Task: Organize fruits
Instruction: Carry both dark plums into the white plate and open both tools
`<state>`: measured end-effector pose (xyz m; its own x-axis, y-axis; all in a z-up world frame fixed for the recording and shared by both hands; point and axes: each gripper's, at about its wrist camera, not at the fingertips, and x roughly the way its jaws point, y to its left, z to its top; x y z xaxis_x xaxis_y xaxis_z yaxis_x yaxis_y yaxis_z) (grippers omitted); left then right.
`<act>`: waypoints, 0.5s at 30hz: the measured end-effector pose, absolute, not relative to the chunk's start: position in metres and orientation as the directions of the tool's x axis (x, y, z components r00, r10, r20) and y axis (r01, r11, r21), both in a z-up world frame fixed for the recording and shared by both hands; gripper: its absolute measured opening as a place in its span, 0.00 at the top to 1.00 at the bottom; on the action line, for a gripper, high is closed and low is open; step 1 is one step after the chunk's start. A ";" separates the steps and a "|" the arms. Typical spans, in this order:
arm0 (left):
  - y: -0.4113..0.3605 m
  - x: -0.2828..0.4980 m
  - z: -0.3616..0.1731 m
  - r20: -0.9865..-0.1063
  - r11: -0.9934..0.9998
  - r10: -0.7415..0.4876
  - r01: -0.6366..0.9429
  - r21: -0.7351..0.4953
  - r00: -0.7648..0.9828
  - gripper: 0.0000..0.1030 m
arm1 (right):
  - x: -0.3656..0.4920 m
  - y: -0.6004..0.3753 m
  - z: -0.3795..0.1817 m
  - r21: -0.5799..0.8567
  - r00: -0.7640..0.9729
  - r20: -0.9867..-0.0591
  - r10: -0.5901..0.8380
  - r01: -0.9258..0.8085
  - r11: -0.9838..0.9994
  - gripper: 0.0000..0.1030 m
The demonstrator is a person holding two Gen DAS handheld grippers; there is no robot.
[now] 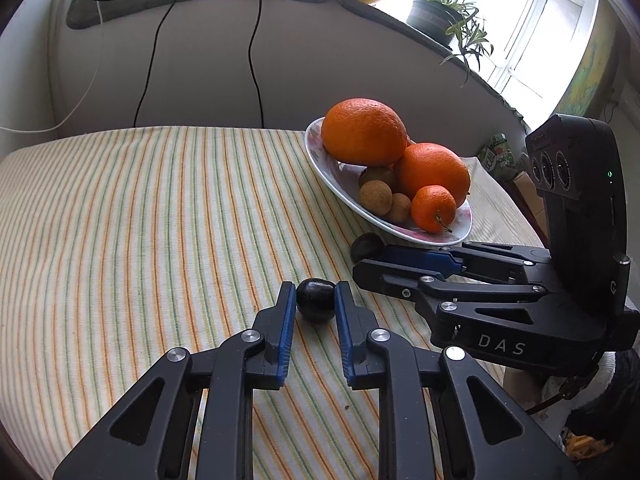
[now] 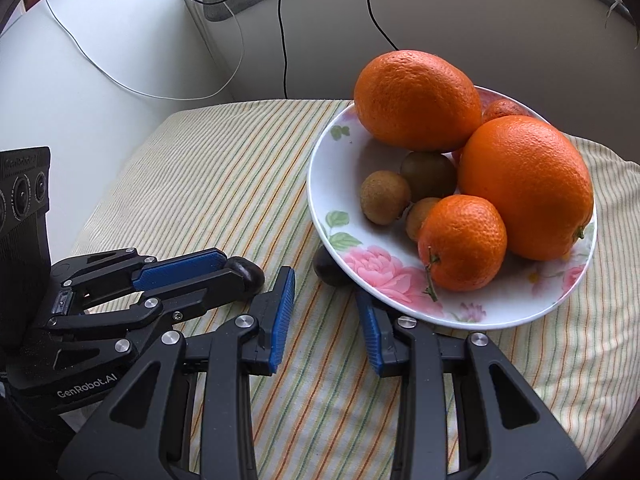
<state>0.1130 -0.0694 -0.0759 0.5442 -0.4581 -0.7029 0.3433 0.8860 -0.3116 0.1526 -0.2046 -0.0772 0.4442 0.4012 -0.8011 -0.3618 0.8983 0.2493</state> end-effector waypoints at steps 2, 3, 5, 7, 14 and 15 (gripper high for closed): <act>-0.066 0.112 -0.075 -0.701 0.887 -0.457 0.343 -0.310 0.548 0.83 | 0.149 -0.203 -0.077 0.232 0.456 -0.805 0.380 -0.347 0.909 0.68; -0.065 0.112 -0.075 -0.700 0.886 -0.458 0.344 -0.311 0.547 0.83 | 0.147 -0.201 -0.077 0.221 0.464 -0.807 0.365 -0.336 0.915 0.68; -0.061 0.111 -0.075 -0.698 0.884 -0.462 0.344 -0.316 0.548 0.83 | 0.147 -0.195 -0.078 0.192 0.481 -0.811 0.333 -0.318 0.928 0.68; -0.058 0.111 -0.075 -0.694 0.882 -0.468 0.343 -0.324 0.548 0.83 | 0.146 -0.191 -0.078 0.167 0.499 -0.812 0.303 -0.298 0.940 0.68; -0.046 0.108 -0.076 -0.683 0.877 -0.478 0.335 -0.344 0.552 0.84 | 0.141 -0.186 -0.069 0.189 0.527 -0.771 0.358 -0.347 0.919 0.68; -0.044 0.108 -0.075 -0.681 0.876 -0.481 0.334 -0.348 0.552 0.85 | 0.139 -0.187 -0.067 0.197 0.525 -0.767 0.369 -0.355 0.914 0.68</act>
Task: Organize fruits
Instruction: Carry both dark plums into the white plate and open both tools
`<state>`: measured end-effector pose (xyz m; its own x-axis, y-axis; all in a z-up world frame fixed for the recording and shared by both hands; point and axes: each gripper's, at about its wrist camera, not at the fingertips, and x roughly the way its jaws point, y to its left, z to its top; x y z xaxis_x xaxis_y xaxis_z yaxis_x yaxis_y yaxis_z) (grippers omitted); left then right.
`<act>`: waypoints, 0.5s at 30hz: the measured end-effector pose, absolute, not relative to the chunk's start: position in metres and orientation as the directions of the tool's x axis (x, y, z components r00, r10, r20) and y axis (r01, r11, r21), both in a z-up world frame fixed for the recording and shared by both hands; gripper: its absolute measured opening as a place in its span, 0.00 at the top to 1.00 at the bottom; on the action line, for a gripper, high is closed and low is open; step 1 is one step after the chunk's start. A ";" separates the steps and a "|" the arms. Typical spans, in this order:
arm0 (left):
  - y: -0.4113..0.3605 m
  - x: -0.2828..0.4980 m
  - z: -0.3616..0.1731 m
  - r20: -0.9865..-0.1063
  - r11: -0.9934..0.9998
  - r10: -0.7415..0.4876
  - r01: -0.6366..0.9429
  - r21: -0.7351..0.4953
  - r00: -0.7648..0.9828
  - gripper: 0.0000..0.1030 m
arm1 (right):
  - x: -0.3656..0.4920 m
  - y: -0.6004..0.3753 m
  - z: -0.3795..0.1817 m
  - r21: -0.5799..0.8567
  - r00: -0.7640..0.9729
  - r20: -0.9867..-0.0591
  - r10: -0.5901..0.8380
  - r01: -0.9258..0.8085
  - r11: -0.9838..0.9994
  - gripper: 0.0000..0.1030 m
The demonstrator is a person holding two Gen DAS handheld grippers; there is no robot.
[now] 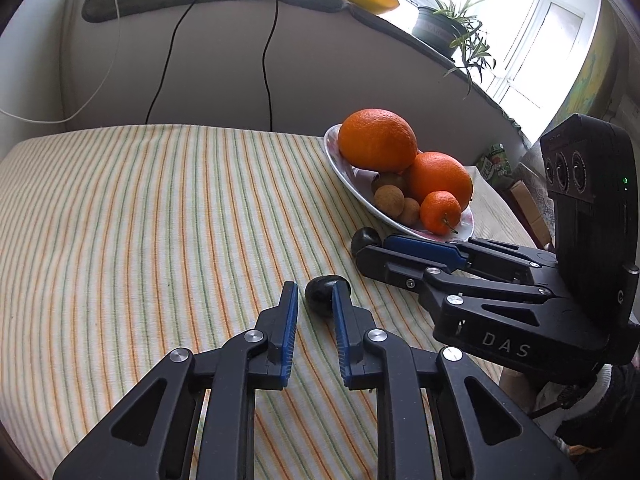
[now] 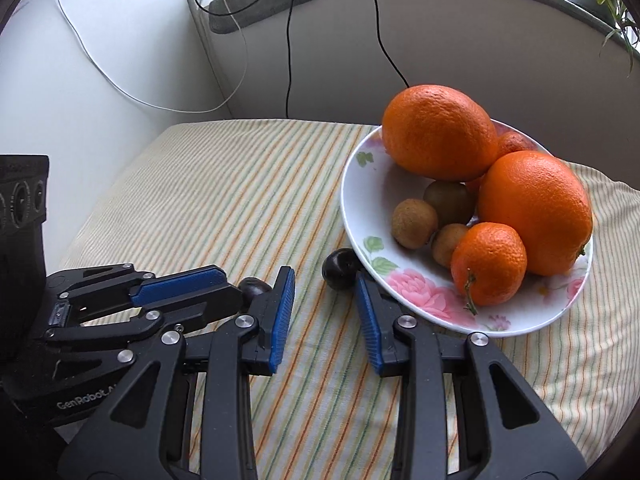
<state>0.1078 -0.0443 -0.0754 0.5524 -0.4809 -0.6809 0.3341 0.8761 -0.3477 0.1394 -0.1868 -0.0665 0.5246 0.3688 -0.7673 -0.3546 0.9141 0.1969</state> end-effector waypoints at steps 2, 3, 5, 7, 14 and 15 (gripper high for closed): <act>-0.042 0.106 -0.075 -0.677 0.873 -0.487 0.338 -0.353 0.552 0.85 | 0.139 -0.185 -0.067 0.178 0.530 -0.777 0.340 -0.334 0.926 0.68; -0.042 0.106 -0.075 -0.674 0.871 -0.491 0.341 -0.354 0.552 0.85 | 0.139 -0.185 -0.068 0.167 0.531 -0.783 0.323 -0.320 0.932 0.68; -0.043 0.105 -0.073 -0.669 0.864 -0.501 0.355 -0.356 0.550 0.85 | 0.142 -0.185 -0.072 0.173 0.522 -0.793 0.316 -0.305 0.937 0.68; -0.044 0.104 -0.072 -0.661 0.857 -0.512 0.370 -0.358 0.548 0.85 | 0.147 -0.182 -0.075 0.175 0.517 -0.798 0.311 -0.294 0.940 0.68; -0.051 0.109 -0.073 -0.673 0.848 -0.522 0.402 -0.346 0.524 0.79 | 0.166 -0.180 -0.079 0.230 0.504 -0.797 0.333 -0.256 0.939 0.74; -0.054 0.110 -0.073 -0.678 0.851 -0.516 0.402 -0.337 0.524 0.77 | 0.166 -0.178 -0.080 0.229 0.503 -0.798 0.331 -0.255 0.939 0.76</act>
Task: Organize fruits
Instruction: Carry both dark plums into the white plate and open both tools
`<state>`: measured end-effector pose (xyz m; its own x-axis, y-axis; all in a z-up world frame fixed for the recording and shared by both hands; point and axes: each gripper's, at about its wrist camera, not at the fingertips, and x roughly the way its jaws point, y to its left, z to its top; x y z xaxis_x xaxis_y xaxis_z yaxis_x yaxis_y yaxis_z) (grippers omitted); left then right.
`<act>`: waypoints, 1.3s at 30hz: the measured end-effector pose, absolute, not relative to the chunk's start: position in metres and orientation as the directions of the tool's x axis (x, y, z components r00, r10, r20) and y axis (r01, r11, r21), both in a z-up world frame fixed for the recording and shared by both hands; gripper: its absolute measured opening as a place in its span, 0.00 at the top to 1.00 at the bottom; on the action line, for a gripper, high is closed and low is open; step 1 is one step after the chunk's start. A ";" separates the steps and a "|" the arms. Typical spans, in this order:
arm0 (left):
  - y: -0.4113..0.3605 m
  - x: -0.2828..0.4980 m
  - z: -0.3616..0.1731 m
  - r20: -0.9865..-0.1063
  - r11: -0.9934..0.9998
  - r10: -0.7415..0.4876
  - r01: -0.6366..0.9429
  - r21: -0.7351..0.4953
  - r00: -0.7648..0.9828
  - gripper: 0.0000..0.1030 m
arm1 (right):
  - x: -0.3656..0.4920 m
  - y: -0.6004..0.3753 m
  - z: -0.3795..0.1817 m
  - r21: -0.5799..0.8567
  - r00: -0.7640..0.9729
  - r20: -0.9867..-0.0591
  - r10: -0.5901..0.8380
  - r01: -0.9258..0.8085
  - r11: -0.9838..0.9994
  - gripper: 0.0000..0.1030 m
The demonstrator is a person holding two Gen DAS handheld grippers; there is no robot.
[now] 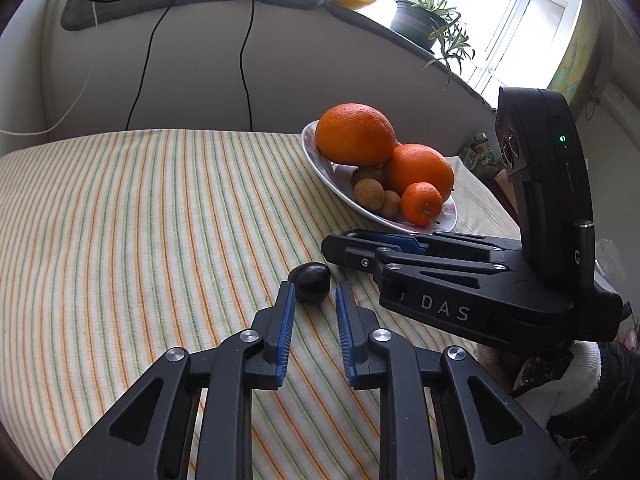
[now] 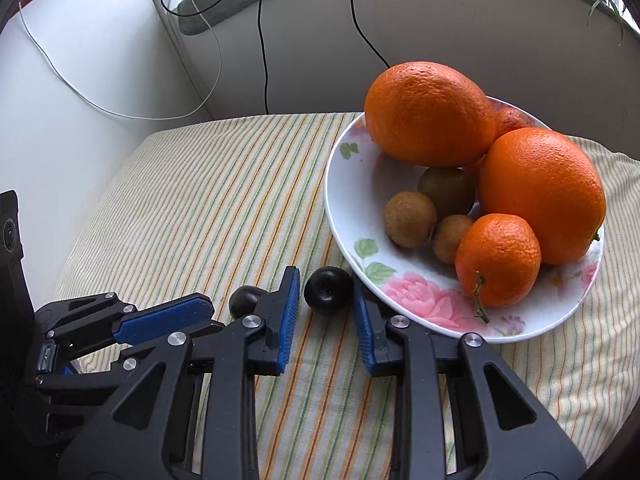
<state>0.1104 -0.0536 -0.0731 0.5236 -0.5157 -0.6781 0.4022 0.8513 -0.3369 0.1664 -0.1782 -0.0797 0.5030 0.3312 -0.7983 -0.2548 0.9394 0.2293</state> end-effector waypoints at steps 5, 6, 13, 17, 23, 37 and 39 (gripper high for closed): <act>-0.061 0.118 -0.077 -0.706 0.856 -0.498 0.413 -0.310 0.503 0.75 | 0.164 -0.180 -0.081 0.254 0.497 -0.793 0.352 -0.255 0.933 0.77; -0.063 0.120 -0.077 -0.711 0.859 -0.493 0.412 -0.304 0.502 0.75 | 0.165 -0.182 -0.081 0.264 0.493 -0.792 0.360 -0.254 0.930 0.77; -0.068 0.122 -0.080 -0.727 0.866 -0.473 0.415 -0.280 0.497 0.79 | 0.152 -0.193 -0.076 0.293 0.487 -0.780 0.393 -0.271 0.917 0.77; -0.066 0.121 -0.077 -0.723 0.875 -0.460 0.402 -0.270 0.515 0.79 | 0.138 -0.206 -0.071 0.310 0.488 -0.770 0.411 -0.278 0.909 0.78; -0.057 0.118 -0.068 -0.703 0.881 -0.460 0.376 -0.286 0.543 0.79 | 0.130 -0.224 -0.061 0.327 0.502 -0.751 0.429 -0.281 0.902 0.78; -0.071 0.138 -0.040 -0.643 0.875 -0.480 0.375 -0.305 0.596 0.79 | 0.116 -0.267 -0.028 0.293 0.597 -0.699 0.392 -0.262 0.920 0.78; -0.075 0.143 -0.039 -0.640 0.873 -0.484 0.377 -0.309 0.597 0.79 | 0.119 -0.270 -0.026 0.290 0.603 -0.696 0.390 -0.261 0.921 0.78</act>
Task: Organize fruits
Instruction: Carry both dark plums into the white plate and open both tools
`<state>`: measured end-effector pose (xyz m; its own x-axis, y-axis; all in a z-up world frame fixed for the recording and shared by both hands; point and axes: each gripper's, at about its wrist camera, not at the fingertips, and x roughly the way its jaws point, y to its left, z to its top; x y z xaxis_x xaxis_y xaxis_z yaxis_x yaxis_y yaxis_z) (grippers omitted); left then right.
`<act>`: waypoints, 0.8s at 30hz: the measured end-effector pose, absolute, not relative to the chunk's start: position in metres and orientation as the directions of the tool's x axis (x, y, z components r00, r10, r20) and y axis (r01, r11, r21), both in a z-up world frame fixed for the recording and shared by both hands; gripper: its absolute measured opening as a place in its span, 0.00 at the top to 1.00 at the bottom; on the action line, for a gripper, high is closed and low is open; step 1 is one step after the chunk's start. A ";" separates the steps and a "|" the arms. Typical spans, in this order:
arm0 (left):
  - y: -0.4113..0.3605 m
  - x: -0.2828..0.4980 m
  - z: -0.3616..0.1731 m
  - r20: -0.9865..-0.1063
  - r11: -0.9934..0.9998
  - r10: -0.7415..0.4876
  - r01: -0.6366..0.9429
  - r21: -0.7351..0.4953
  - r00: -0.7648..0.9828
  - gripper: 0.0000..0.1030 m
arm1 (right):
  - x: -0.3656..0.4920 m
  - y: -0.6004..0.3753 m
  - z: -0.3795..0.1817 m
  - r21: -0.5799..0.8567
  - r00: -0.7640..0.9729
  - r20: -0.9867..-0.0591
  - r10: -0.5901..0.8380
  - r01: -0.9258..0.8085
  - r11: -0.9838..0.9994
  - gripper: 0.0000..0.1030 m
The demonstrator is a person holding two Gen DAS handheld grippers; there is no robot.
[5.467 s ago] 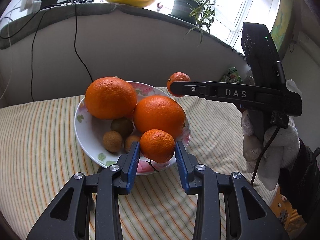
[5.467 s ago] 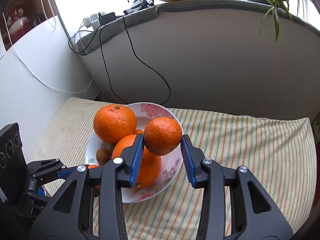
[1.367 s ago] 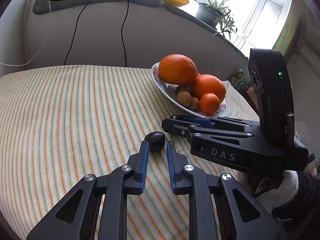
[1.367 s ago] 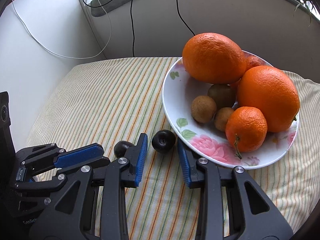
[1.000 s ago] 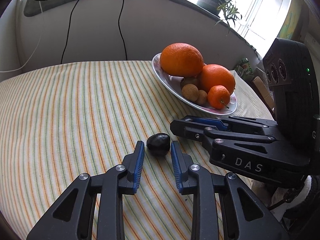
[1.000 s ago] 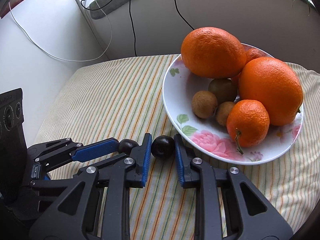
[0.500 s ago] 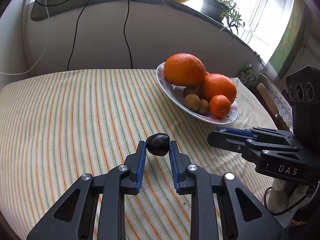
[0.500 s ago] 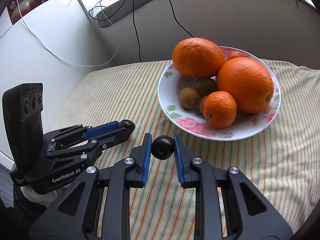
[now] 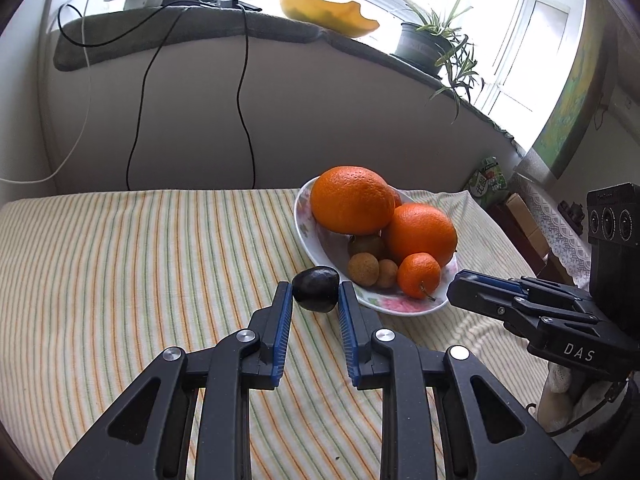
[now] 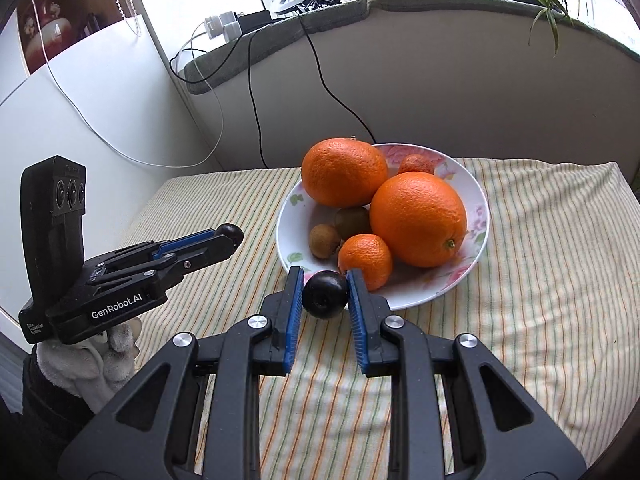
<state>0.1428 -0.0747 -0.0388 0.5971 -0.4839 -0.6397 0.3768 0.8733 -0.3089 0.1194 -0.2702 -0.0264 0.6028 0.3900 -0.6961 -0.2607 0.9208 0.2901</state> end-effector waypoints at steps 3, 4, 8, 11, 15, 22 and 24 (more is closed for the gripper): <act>-0.078 0.149 -0.037 -0.636 0.871 -0.489 0.382 -0.310 0.597 0.79 | 0.122 -0.271 -0.024 0.282 0.608 -0.691 0.392 -0.273 0.920 0.78; -0.081 0.152 -0.037 -0.635 0.869 -0.491 0.384 -0.311 0.596 0.79 | 0.122 -0.271 -0.023 0.275 0.611 -0.689 0.391 -0.278 0.920 0.78; -0.087 0.160 -0.037 -0.632 0.867 -0.494 0.389 -0.311 0.597 0.79 | 0.127 -0.262 -0.022 0.251 0.618 -0.685 0.386 -0.298 0.921 0.78; -0.090 0.164 -0.037 -0.633 0.867 -0.493 0.394 -0.304 0.597 0.79 | 0.129 -0.259 -0.024 0.238 0.616 -0.688 0.383 -0.307 0.921 0.77; -0.094 0.169 -0.035 -0.635 0.870 -0.486 0.398 -0.290 0.601 0.79 | 0.133 -0.257 -0.026 0.234 0.610 -0.694 0.383 -0.312 0.921 0.77; -0.100 0.173 -0.033 -0.637 0.872 -0.481 0.405 -0.276 0.602 0.79 | 0.133 -0.254 -0.026 0.213 0.610 -0.700 0.372 -0.319 0.923 0.77; -0.101 0.174 -0.033 -0.636 0.871 -0.483 0.405 -0.278 0.602 0.79 | 0.134 -0.253 -0.026 0.206 0.611 -0.701 0.369 -0.322 0.924 0.77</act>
